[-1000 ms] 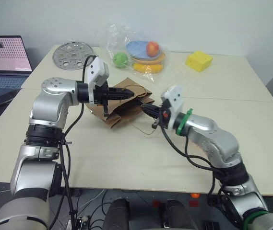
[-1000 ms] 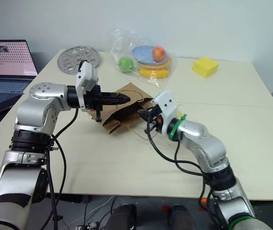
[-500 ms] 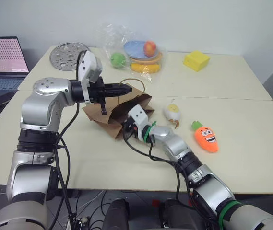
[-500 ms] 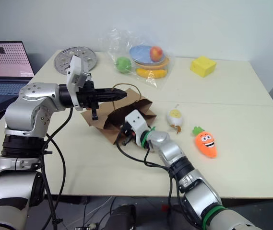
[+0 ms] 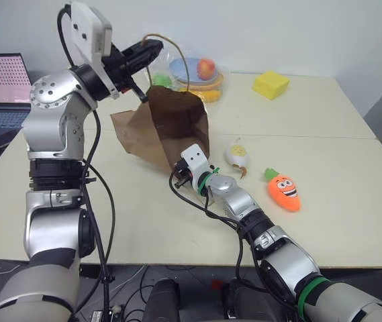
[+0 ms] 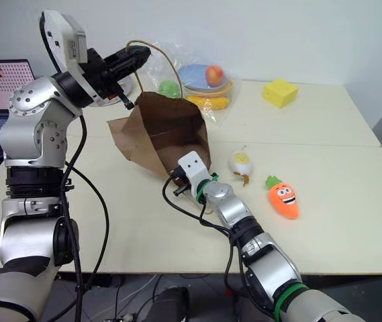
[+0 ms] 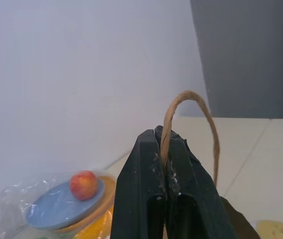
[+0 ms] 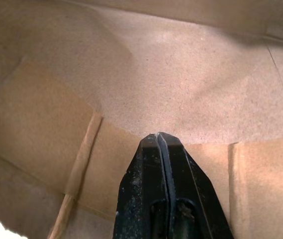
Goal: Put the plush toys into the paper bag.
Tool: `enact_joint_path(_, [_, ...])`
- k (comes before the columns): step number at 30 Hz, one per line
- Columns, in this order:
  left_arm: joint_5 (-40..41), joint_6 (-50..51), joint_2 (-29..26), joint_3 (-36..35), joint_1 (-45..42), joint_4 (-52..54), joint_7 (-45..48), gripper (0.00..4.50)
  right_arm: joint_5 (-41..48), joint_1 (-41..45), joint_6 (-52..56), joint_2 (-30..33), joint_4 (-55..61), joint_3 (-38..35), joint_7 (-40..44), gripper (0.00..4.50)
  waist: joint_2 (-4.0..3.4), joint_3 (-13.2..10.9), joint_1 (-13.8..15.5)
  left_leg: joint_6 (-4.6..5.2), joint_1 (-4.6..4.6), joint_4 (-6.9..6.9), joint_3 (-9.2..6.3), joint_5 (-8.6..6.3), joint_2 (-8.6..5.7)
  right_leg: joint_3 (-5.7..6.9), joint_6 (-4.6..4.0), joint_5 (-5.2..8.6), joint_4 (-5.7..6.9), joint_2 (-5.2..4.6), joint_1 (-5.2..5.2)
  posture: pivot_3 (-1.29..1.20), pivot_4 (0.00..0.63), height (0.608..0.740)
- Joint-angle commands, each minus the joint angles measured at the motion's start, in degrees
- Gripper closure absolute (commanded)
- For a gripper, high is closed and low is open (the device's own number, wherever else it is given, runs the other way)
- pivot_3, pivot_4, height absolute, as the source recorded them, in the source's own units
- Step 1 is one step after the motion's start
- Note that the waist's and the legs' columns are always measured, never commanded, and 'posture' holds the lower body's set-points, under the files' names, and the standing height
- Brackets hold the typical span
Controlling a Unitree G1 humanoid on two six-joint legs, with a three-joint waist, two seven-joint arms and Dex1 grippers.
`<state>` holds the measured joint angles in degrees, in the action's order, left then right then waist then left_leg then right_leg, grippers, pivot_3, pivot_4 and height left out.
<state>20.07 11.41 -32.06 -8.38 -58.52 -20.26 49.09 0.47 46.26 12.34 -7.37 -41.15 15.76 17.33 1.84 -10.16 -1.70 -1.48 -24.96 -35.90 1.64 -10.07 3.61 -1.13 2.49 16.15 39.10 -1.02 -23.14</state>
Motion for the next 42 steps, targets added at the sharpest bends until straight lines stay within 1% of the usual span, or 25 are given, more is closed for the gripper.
enact_joint_path(1, [0.3, -2.5, -0.3, -1.5, -1.3, 1.4, -0.8, 4.50, -1.0, 1.6, -0.5, -0.9, -1.1, -1.1, -0.8, 4.49, 0.00, 0.0, 0.0, 0.00, -0.03, 0.03, 0.02, 0.00, 0.00, -0.02, -0.01, -0.01, 0.00, 0.00, -0.06, 0.00, 0.150, 0.740])
enact_joint_path(5, [-0.1, -2.0, -1.2, -0.3, 2.5, 2.8, 1.2, 4.50, -0.9, 2.0, -0.3, -0.5, -1.3, -2.1, -0.7, 4.49, 0.00, 0.0, -0.1, -0.04, -0.03, 0.08, 0.10, -0.03, 0.00, -0.08, -0.01, -0.01, -0.02, 0.00, -0.07, 0.00, 0.150, 0.740])
enact_joint_path(11, [0.7, 1.6, -2.6, 1.5, 9.3, 8.0, 4.5, 4.50, 1.7, -0.4, -0.1, 0.2, 7.2, -1.9, 6.6, 4.49, 0.00, 0.0, -0.1, -0.05, -0.04, 0.08, 0.08, -0.03, 0.02, -0.06, -0.02, -0.01, -0.02, 0.00, -0.07, 0.00, 0.150, 0.740])
enact_joint_path(13, [1.2, 2.2, -1.8, 1.5, 10.4, 8.5, 4.3, 4.50, 3.2, -1.8, 1.0, 1.3, 14.3, -2.1, 9.3, 4.49, 0.00, 0.0, 0.1, -0.06, -0.06, 0.06, 0.07, -0.03, 0.01, -0.03, -0.02, -0.01, -0.03, -0.01, -0.08, 0.00, 0.150, 0.740])
enact_joint_path(15, [1.6, 2.9, -1.2, 1.8, 11.2, 9.1, 4.5, 4.50, 6.0, -3.5, 4.0, 2.8, 24.1, -3.3, 11.6, 4.49, -0.01, 0.0, 0.2, -0.06, -0.09, 0.03, 0.06, -0.03, 0.00, -0.04, -0.02, -0.01, -0.03, -0.02, -0.07, 0.00, 0.150, 0.740])
enact_joint_path(18, [1.5, 3.7, -0.9, 2.1, 11.8, 9.9, 4.7, 4.50, 8.6, -5.2, 8.1, 4.8, 32.3, -3.7, 13.5, 4.49, 0.00, 0.0, 0.2, -0.06, -0.11, 0.00, 0.06, -0.03, -0.01, -0.04, -0.01, -0.01, -0.05, -0.03, -0.07, 0.00, 0.150, 0.740])
enact_joint_path(21, [2.0, 4.5, 0.0, 2.8, 12.5, 10.4, 5.7, 4.50, 15.0, -8.9, 14.4, 9.2, 46.8, -8.6, 14.6, 4.49, 0.00, 0.0, 0.4, -0.06, -0.11, 0.01, 0.03, -0.03, 0.00, 0.00, -0.02, -0.01, -0.04, -0.02, -0.06, 0.00, 0.150, 0.740])
enact_joint_path(24, [2.3, 5.3, 0.1, 3.2, 12.9, 11.0, 6.2, 4.50, 20.6, -12.1, 22.4, 14.7, 58.8, -15.0, 12.9, 3.95, 0.00, 0.0, 0.5, -0.06, -0.15, 0.01, 0.04, -0.04, -0.01, -0.01, -0.02, -0.01, -0.09, -0.05, -0.06, 0.00, 0.150, 0.740])
enact_joint_path(27, [2.5, 5.6, 0.0, 3.3, 13.1, 11.1, 6.6, 4.50, 23.6, -13.9, 27.3, 18.4, 64.6, -18.4, 11.1, 2.97, 0.00, 0.0, 0.3, -0.06, -0.13, -0.01, 0.08, -0.04, -0.02, -0.03, -0.02, -0.01, -0.09, -0.06, -0.06, 0.00, 0.150, 0.740])
enact_joint_path(28, [2.4, 5.6, -0.1, 3.3, 13.3, 11.2, 6.8, 4.50, 24.3, -15.2, 29.3, 20.3, 67.0, -20.0, 10.4, 2.53, 0.00, 0.0, 0.3, -0.06, -0.12, -0.01, 0.07, -0.04, 0.00, -0.03, -0.02, 0.00, -0.08, -0.04, -0.06, 0.00, 0.150, 0.740])
enact_joint_path(29, [2.4, 5.6, -0.2, 3.3, 13.4, 11.1, 6.9, 4.50, 24.6, -19.4, 31.8, 24.1, 70.7, -23.5, 10.4, 2.23, 0.00, 0.0, 0.3, -0.06, -0.10, 0.00, 0.07, -0.04, 0.01, -0.03, -0.05, 0.01, -0.08, -0.03, -0.06, 0.00, 0.150, 0.740])
enact_joint_path(30, [2.3, 5.6, -0.2, 3.3, 13.4, 11.1, 6.9, 4.50, 25.1, -22.4, 33.6, 26.7, 73.2, -26.0, 10.2, 1.83, 0.02, 0.0, 0.3, -0.05, -0.09, 0.01, 0.07, -0.03, 0.02, -0.03, -0.07, 0.02, -0.08, -0.01, -0.06, 0.00, 0.150, 0.740])
enact_joint_path(31, [2.3, 5.6, -0.2, 3.3, 13.4, 11.0, 7.0, 4.50, 25.5, -27.0, 35.3, 29.2, 75.9, -29.2, 10.0, 1.54, 0.02, 0.0, 0.6, -0.06, -0.08, 0.04, 0.05, -0.04, 0.01, -0.01, -0.09, 0.04, -0.09, -0.01, -0.02, 0.00, 0.150, 0.740])
enact_joint_path(33, [2.3, 5.6, -0.2, 3.4, 13.4, 10.8, 7.0, 4.50, 26.4, -33.5, 36.7, 32.0, 79.0, -32.8, 9.5, 0.84, 0.02, 0.0, 1.2, -0.06, -0.14, 0.08, 0.05, -0.04, -0.05, -0.01, -0.09, 0.05, -0.15, -0.05, -0.04, 0.00, 0.150, 0.740])
enact_joint_path(35, [2.2, 5.3, -0.1, 3.5, 13.3, 10.5, 6.9, 4.50, 26.8, -39.6, 36.6, 33.1, 81.4, -35.3, 8.7, 0.10, 0.02, 0.0, 1.4, -0.09, -0.14, 0.07, 0.10, -0.08, -0.04, -0.06, -0.09, 0.05, -0.18, -0.05, -0.06, 0.00, 0.150, 0.740])
enact_joint_path(37, [2.1, 5.1, -0.1, 3.4, 13.1, 10.0, 6.8, 4.50, 26.8, -42.6, 36.7, 33.2, 82.8, -35.8, 7.5, 0.04, 0.01, 0.0, 0.8, -0.09, -0.09, 0.06, 0.15, -0.08, -0.01, -0.14, -0.08, 0.06, -0.15, -0.01, -0.07, 0.00, 0.150, 0.740])
enact_joint_path(38, [2.1, 5.2, -0.1, 3.4, 13.1, 10.0, 6.8, 4.50, 26.3, -45.4, 36.6, 32.3, 83.7, -35.9, 6.4, 0.04, 0.01, 0.0, 0.6, -0.08, -0.04, 0.05, 0.18, -0.07, 0.01, -0.19, -0.08, 0.06, -0.15, 0.02, -0.07, 0.00, 0.150, 0.740])
enact_joint_path(39, [2.1, 5.4, -0.1, 3.5, 13.0, 10.2, 6.8, 4.50, 24.4, -49.2, 35.5, 31.6, 84.2, -35.2, 5.1, 0.04, 0.01, 0.0, 0.5, -0.07, 0.01, 0.04, 0.17, -0.06, 0.01, -0.21, -0.07, 0.07, -0.12, 0.03, -0.06, 0.00, 0.150, 0.740])
enact_joint_path(42, [2.2, 5.9, -0.2, 3.7, 12.9, 10.5, 7.1, 4.50, 21.1, -56.0, 32.6, 30.5, 84.4, -32.5, 3.1, 0.04, 0.02, 0.0, 0.4, -0.06, 0.04, 0.00, 0.10, -0.05, 0.04, -0.18, -0.03, 0.10, -0.11, 0.07, 0.02, 0.00, 0.150, 0.740])
